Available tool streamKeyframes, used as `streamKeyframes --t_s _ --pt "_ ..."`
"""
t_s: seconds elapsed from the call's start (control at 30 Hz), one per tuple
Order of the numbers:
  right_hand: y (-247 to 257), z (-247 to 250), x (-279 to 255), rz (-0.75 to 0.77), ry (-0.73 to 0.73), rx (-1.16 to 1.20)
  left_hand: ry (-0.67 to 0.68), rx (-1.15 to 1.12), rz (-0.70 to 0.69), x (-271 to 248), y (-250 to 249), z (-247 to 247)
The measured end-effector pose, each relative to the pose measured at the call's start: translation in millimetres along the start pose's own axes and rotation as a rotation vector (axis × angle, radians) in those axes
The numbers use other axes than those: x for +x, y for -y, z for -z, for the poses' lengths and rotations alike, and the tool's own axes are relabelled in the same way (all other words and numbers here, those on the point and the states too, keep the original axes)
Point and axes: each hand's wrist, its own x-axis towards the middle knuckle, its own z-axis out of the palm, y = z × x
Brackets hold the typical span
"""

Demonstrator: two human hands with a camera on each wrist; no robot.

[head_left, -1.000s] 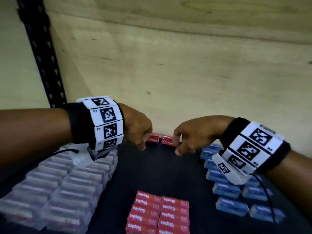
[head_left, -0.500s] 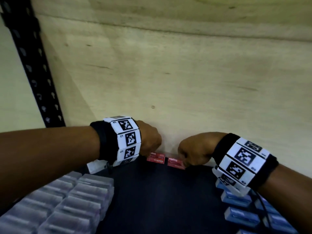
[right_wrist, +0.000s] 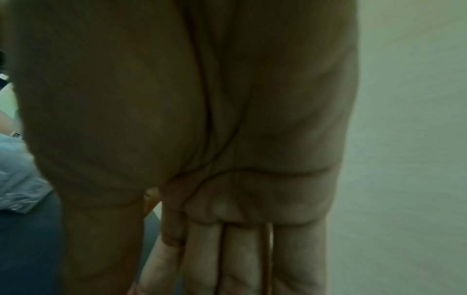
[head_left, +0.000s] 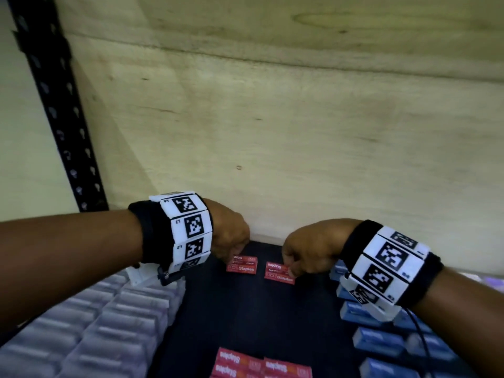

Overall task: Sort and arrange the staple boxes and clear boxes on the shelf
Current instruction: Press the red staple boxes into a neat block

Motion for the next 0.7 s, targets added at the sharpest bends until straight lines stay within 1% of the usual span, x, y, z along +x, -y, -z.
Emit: streamKeyframes --t_s 0.07,0.13,0.2,0.43,0.57,0.7 --pt "5 -7 -11 0.000 -0.004 0.019 0.020 0.131 0.004 -7 -6 -4" --pt "11 -13 -21 -0.007 -0.002 0.032 0.026 0.164 -0.015 -16 -15 -9" --pt "17 -20 -31 0.003 -0.003 0.050 0.027 0.152 -0.050 -26 -21 -13" --pt "32 -41 -64 0.032 -0.006 0.086 0.035 0.177 -0.101 -57 -40 -27" --pt "36 -47 -78 0.050 0.001 0.104 0.019 0.189 -0.119 -73 -46 -33" --pt "37 -50 -88 0.051 0.032 0.133 0.045 0.158 -0.125 -84 -48 -37"
